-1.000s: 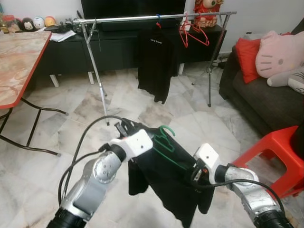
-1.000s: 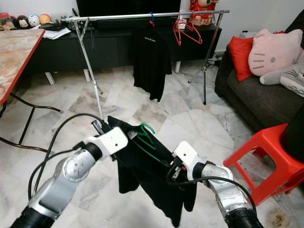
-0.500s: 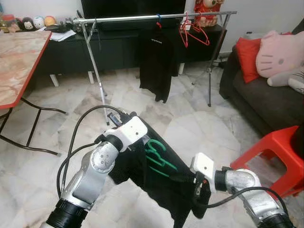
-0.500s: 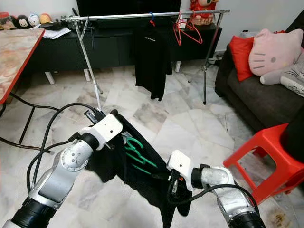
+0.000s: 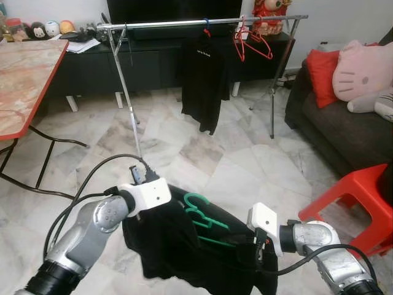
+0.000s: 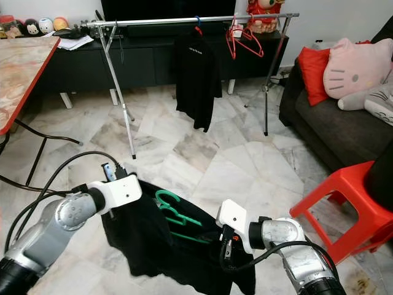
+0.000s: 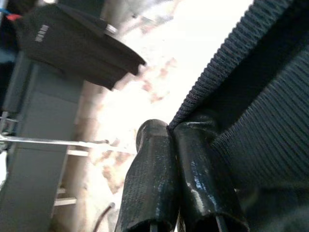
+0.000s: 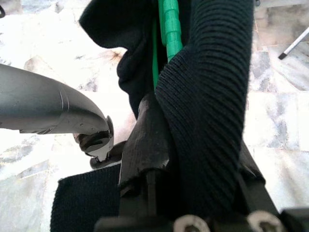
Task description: Hang hanger
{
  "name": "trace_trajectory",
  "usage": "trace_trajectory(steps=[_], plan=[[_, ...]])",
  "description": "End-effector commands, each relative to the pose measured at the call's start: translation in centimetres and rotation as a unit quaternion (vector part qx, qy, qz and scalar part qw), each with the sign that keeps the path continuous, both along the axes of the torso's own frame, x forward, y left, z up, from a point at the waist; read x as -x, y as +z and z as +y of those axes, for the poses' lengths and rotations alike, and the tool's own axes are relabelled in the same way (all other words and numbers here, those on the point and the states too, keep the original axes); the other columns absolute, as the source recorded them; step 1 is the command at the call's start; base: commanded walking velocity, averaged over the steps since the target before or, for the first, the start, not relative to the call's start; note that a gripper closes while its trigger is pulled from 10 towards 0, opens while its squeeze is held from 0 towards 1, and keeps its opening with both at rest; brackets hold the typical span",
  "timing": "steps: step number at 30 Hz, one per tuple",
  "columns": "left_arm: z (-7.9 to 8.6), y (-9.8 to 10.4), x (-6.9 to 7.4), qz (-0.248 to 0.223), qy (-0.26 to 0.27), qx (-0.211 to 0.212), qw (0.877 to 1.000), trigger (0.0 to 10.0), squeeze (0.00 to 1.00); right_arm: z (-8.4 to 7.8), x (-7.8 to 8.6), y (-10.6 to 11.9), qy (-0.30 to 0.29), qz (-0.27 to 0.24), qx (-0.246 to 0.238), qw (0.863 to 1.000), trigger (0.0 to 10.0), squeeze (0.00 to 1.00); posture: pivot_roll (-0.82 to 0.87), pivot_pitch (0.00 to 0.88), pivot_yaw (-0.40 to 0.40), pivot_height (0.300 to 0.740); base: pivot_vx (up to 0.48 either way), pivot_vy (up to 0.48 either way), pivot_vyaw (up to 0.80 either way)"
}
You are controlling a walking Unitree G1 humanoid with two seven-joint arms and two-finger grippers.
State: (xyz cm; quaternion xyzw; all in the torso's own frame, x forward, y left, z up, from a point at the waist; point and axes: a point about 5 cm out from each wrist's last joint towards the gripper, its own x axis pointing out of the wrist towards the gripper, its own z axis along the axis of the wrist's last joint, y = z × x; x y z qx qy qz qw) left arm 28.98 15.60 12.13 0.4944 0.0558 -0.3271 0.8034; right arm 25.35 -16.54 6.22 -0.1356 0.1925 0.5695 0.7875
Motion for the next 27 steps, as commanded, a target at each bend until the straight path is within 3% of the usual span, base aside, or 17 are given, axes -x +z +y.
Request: trace_trajectory(steps=[1,4,7,9,11,13,14,16,17,19,24,27], plan=[[3.6,0.5,-0.7,0.003,0.061,-0.034,0.998,0.0,0.00,-1.7,0.2,0.0,-0.013,0.009,0.018,1.000,0.0,0.00,-0.01,0.000,-0.059,0.740,0.000,0.000,0.00],[4.2,0.3,-0.5,0.018,0.052,-0.055,0.997,0.0,0.00,-1.6,0.1,0.1,-0.013,0.008,0.016,1.000,0.0,0.00,-0.01,0.000,-0.059,0.740,0.000,0.000,0.00],[4.3,0.1,0.6,0.053,-0.011,-0.073,0.996,0.0,0.00,-1.7,0.0,-0.1,-0.017,0.005,0.031,0.999,0.0,0.00,-0.01,0.000,-0.059,0.740,0.000,0.000,0.00],[4.3,0.2,0.7,0.058,-0.021,-0.071,0.996,0.0,0.00,-1.8,0.0,-0.2,-0.017,0.005,0.035,0.999,0.0,0.00,-0.01,0.000,-0.059,0.740,0.000,0.000,0.00],[4.1,0.6,1.1,0.068,-0.041,-0.045,0.996,0.0,0.00,-1.9,0.0,-0.4,-0.021,0.006,0.038,0.999,0.0,0.00,-0.01,0.000,-0.059,0.740,0.000,0.000,0.00],[4.0,1.6,0.9,0.058,-0.040,-0.007,0.998,1.6,0.00,-2.1,0.0,-0.5,-0.023,0.005,0.046,0.999,0.0,0.00,-0.01,0.000,-0.059,0.740,0.000,0.000,0.00],[4.1,2.5,0.8,0.051,-0.038,0.025,0.998,1.6,0.00,-2.2,0.0,-0.7,-0.025,0.004,0.053,0.998,0.0,0.00,-0.01,0.000,-0.059,0.740,0.000,0.000,0.00],[4.2,2.9,0.7,0.049,-0.038,0.033,0.998,1.6,0.00,-2.2,0.0,-0.7,-0.025,0.005,0.052,0.998,0.0,0.00,-0.01,0.000,-0.059,0.740,0.000,0.000,0.00],[4.5,3.4,0.7,0.047,-0.046,0.031,0.997,5.3,0.00,-2.2,0.0,-0.7,-0.026,0.005,0.051,0.998,0.0,0.00,-0.01,0.000,-0.059,0.740,0.000,0.000,0.00],[4.7,3.6,0.7,0.048,-0.051,0.023,0.997,10.0,0.00,-2.2,0.0,-0.7,-0.026,0.005,0.051,0.998,0.0,0.00,-0.01,0.000,-0.059,0.740,0.000,0.000,0.00],[4.5,2.7,0.8,0.060,-0.061,-0.012,0.996,10.0,0.00,-1.8,-0.2,-0.4,-0.020,0.001,0.037,0.999,0.0,0.00,0.00,0.000,-0.056,0.740,0.000,0.000,0.00],[3.7,2.0,0.9,0.066,-0.071,-0.004,0.995,10.0,0.00,-1.3,0.0,-0.2,-0.005,0.005,0.025,1.000,0.0,0.00,0.00,0.000,-0.056,0.740,0.000,0.000,0.00]])
